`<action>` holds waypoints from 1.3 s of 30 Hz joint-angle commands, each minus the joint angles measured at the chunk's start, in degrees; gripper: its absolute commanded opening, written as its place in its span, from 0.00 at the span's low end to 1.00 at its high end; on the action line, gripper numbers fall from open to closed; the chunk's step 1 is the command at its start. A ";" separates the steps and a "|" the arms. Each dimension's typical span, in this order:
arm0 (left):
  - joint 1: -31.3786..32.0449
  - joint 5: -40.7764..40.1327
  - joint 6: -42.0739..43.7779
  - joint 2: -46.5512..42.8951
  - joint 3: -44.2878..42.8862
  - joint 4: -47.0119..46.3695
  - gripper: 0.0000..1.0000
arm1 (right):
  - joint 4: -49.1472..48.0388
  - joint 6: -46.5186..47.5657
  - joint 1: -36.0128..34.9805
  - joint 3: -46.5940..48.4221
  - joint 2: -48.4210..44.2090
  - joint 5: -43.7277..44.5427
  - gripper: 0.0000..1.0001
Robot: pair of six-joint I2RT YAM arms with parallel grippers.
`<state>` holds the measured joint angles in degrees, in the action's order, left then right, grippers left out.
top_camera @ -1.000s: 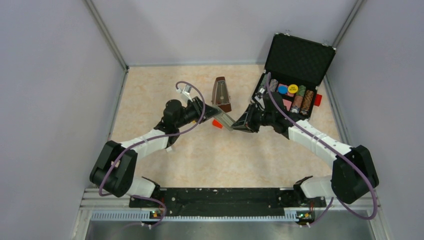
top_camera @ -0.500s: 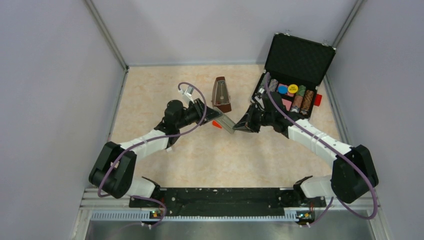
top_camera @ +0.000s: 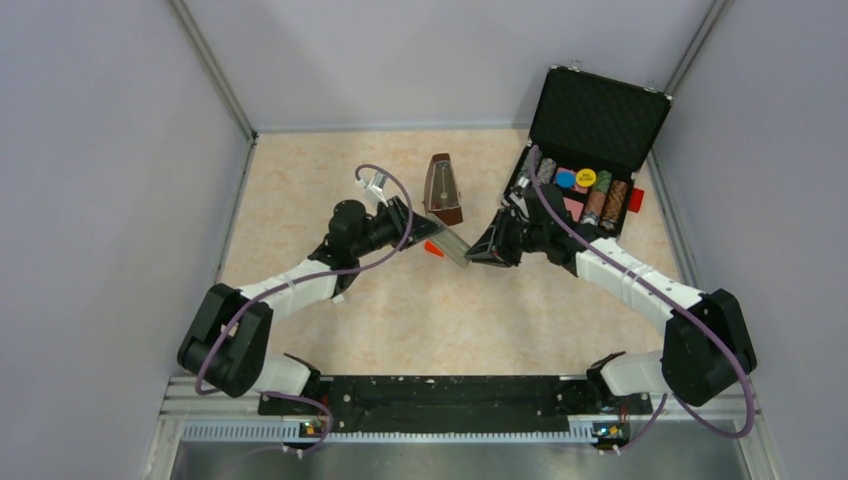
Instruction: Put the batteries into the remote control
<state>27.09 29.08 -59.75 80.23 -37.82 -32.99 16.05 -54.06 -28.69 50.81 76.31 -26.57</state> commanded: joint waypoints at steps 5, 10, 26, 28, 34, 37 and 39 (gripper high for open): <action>1.37 1.72 -2.75 -4.15 -2.97 -6.74 0.00 | -0.69 0.12 0.51 2.35 -0.54 1.98 0.36; 1.09 0.45 -2.81 -4.32 -3.04 -6.08 0.00 | -0.11 -0.04 1.33 2.65 -1.74 1.52 0.39; -1.90 -1.36 -8.00 -3.68 -0.71 -8.54 0.00 | 3.30 0.74 2.80 4.30 -4.48 0.46 0.41; -2.32 -1.63 -8.61 -3.54 -0.27 -9.01 0.00 | 3.52 0.76 2.97 4.34 -4.87 0.46 0.41; -3.54 -2.18 -10.95 -3.00 0.53 -10.34 0.00 | 4.20 0.70 3.30 4.69 -5.48 0.07 0.41; -3.71 -2.27 -11.33 -2.68 0.45 -10.45 0.00 | 4.31 0.68 3.42 4.94 -5.74 0.02 0.42; -3.84 -2.43 -11.51 -2.65 0.55 -10.53 0.00 | 4.34 0.76 3.51 5.08 -5.81 0.04 0.42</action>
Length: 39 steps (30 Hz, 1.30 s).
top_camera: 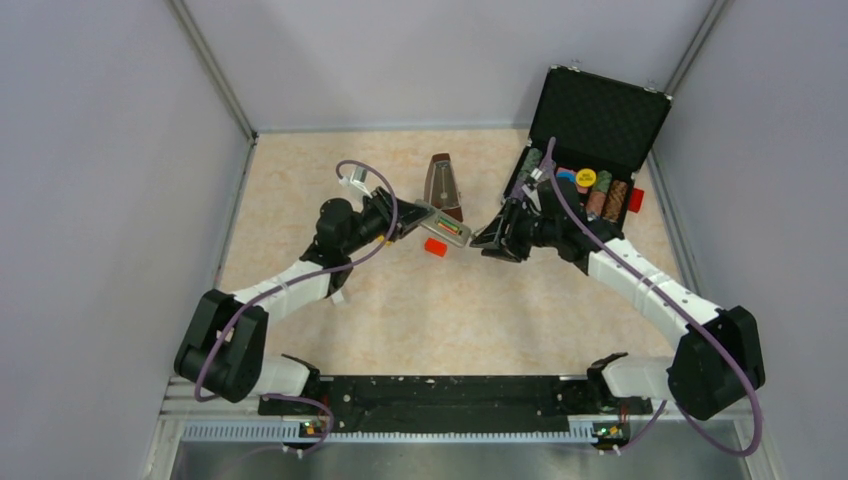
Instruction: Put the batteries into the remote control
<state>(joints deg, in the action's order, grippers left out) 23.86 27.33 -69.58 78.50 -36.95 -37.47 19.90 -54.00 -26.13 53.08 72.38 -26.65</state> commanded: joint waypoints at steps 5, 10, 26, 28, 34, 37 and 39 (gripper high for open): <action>-0.65 0.30 -1.66 -0.29 -0.48 -6.39 0.00 | 0.46 1.44 0.98 3.69 -1.13 0.02 0.43; -0.74 -1.67 1.64 -0.80 -0.26 -2.22 0.00 | 0.49 2.82 0.92 3.64 -0.21 0.68 0.43; 0.33 -0.66 14.60 1.25 4.05 7.47 0.00 | 3.55 22.04 1.22 -1.49 6.24 28.03 0.47; 0.76 -1.11 15.24 2.01 4.68 7.38 0.00 | 3.30 22.94 1.75 -1.22 8.26 32.33 0.51; 2.87 -3.08 15.60 5.82 7.57 4.25 0.00 | -1.58 23.75 3.40 0.23 15.33 41.81 0.52; 3.63 -5.20 14.17 7.45 11.70 -1.36 0.02 | -1.73 24.16 3.52 2.93 18.58 46.91 0.51; 3.93 -6.39 12.50 8.29 14.39 -5.37 0.03 | -1.25 23.35 3.59 4.63 20.63 49.63 0.51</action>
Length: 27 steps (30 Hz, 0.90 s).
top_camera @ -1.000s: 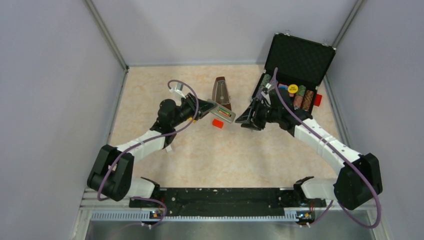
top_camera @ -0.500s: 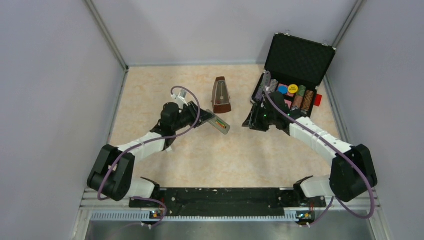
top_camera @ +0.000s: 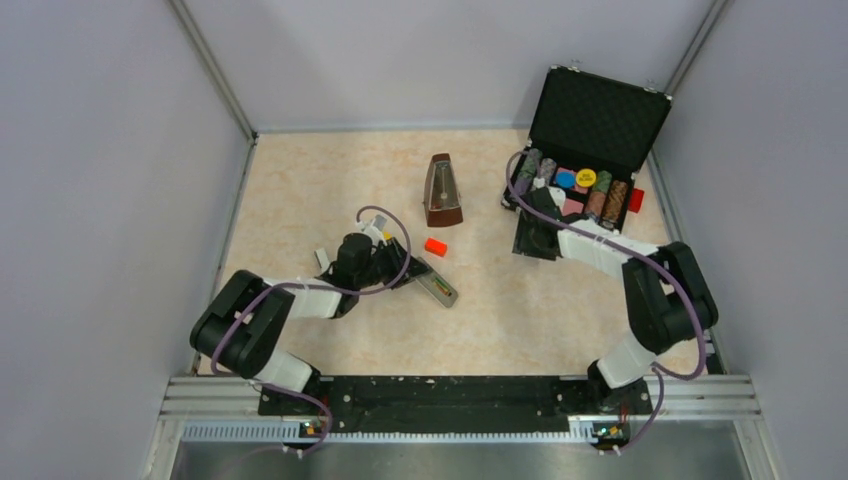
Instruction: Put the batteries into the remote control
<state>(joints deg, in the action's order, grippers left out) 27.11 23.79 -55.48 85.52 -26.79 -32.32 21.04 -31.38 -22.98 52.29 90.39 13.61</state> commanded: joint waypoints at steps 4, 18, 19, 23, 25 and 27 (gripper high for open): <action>1.74 -5.69 -4.19 2.02 8.78 -17.65 0.07 | -0.51 -2.35 0.65 8.78 6.68 12.39 0.56; 2.94 -14.30 -2.79 2.56 14.52 -18.80 0.56 | 4.46 -11.85 0.69 13.97 16.88 19.84 0.64; 2.93 -14.60 -2.91 2.59 14.78 -18.89 0.57 | 4.84 -12.12 0.74 14.04 17.24 19.97 0.64; 2.94 -15.72 -3.31 1.58 15.77 -18.39 0.63 | 5.88 -12.39 0.74 11.82 16.18 19.10 0.59; 2.93 -16.55 -3.25 0.25 15.89 -16.81 0.64 | 5.94 -12.02 0.75 9.73 14.48 17.61 0.54; 2.93 -17.83 -2.87 -1.64 15.84 -14.18 0.66 | 5.95 -11.28 0.80 7.67 12.58 15.46 0.50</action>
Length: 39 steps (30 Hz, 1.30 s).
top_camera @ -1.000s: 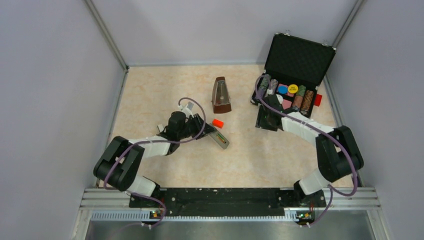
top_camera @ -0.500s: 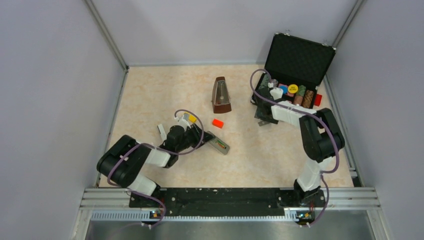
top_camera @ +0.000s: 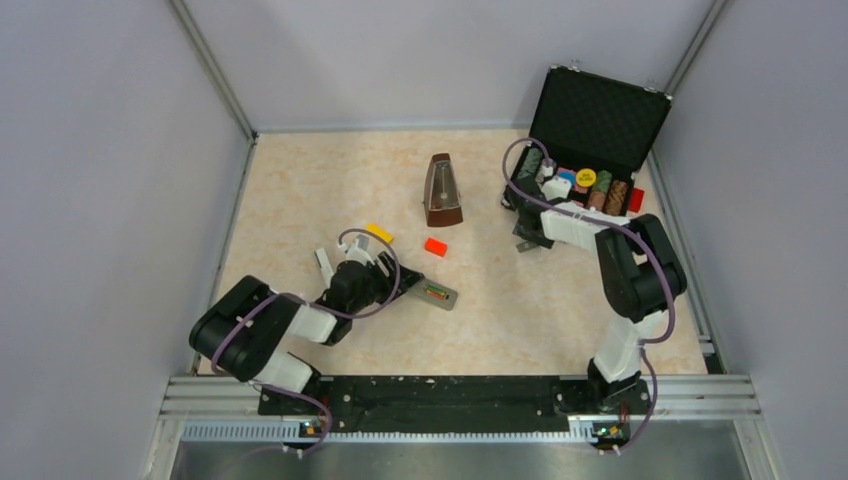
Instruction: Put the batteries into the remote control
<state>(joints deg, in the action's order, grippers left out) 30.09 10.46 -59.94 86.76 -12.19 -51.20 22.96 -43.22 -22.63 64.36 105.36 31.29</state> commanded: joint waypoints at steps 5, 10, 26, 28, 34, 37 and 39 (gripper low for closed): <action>-0.09 -9.46 2.57 -9.46 0.46 15.02 0.68 | 3.81 3.39 0.35 -8.74 -5.88 -7.59 0.39; -0.06 -14.41 3.83 -15.95 -0.68 25.21 0.69 | 3.34 4.96 0.39 -12.13 -8.77 -11.99 0.26; -0.05 -17.38 7.62 -28.20 -6.98 37.69 0.69 | 6.01 6.77 0.52 -16.32 -16.38 -21.22 0.36; -0.04 -16.95 8.34 -28.40 -7.58 37.62 0.69 | 6.21 6.67 0.56 -17.08 -17.72 -21.98 0.36; -0.04 -14.32 9.91 -27.52 -8.92 35.94 0.69 | 6.60 6.39 0.57 -17.37 -20.93 -25.66 0.35; -0.03 -13.30 9.92 -26.67 -9.36 35.13 0.69 | 6.86 5.65 0.57 -16.97 -22.52 -25.99 0.35; -0.04 -12.96 10.15 -26.28 -9.75 34.99 0.68 | 7.08 4.97 0.57 -16.74 -22.90 -26.53 0.34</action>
<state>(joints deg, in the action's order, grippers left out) 30.06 -4.10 -51.24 59.64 -19.31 -13.30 29.34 -37.19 -22.52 47.22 85.62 6.50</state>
